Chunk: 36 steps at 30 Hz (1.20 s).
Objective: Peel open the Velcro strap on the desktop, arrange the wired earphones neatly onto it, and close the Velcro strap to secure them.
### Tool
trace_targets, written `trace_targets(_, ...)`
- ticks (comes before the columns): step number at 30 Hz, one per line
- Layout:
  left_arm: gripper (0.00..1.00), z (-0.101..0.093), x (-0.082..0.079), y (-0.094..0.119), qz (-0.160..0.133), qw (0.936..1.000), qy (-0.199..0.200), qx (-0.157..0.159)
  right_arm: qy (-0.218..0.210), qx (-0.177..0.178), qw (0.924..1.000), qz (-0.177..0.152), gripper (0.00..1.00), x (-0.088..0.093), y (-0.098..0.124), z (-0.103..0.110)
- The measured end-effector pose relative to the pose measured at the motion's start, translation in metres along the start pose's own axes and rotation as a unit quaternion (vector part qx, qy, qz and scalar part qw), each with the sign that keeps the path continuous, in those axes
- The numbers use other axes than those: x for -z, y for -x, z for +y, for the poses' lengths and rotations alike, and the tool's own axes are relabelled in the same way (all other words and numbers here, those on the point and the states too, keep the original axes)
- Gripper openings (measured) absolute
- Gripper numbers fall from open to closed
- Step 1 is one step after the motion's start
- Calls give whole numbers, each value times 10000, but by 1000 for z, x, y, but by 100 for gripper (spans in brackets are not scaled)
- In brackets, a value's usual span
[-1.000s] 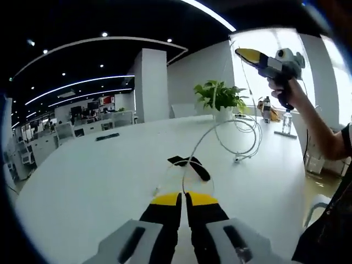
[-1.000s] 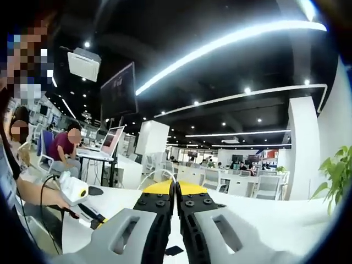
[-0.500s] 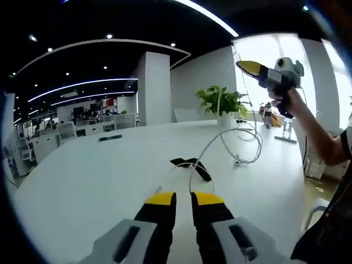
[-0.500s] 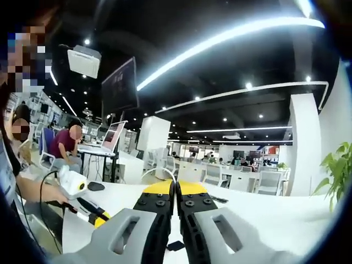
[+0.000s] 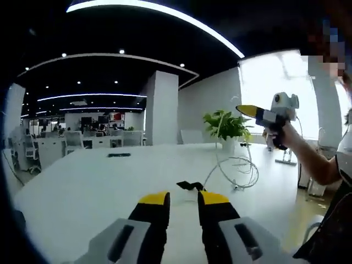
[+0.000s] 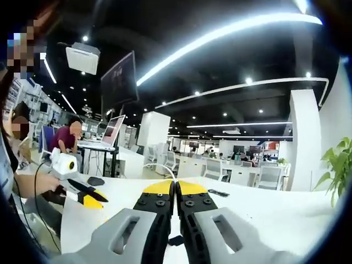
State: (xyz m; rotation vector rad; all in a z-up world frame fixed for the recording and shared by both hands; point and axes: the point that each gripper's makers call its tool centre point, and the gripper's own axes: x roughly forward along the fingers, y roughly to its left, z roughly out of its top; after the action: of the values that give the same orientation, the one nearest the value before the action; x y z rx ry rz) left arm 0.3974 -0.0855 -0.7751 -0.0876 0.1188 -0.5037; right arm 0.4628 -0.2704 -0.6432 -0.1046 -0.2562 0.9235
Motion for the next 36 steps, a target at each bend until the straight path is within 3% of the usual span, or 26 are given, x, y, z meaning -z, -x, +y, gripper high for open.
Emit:
trace_targets(7,24,-9,-15,-3,-203,9995,154,175,14,-41,9999,106,5,7,-1,6)
trace_targets(13,23,-46,-48,-17,-457,9964,-316,640,216,-108,9993,295,5,21,-3,19)
trace_targets(17,23,-79,-79,-26,-726,9900,-687,993,383,-147,9982,439,5,30,-6,28)
trace_targets(20,21,-100,-92,-30,-810,9855,-855,1220,572,-157,9969,525,5,37,-7,35)
trace_targets(27,21,-122,-96,-39,-765,9804,-1147,1407,1182,-162,9899,771,5,53,-11,49)
trace_targets(36,21,-128,-81,-43,-622,9820,-892,1546,1460,-133,9848,927,5,64,-15,51)
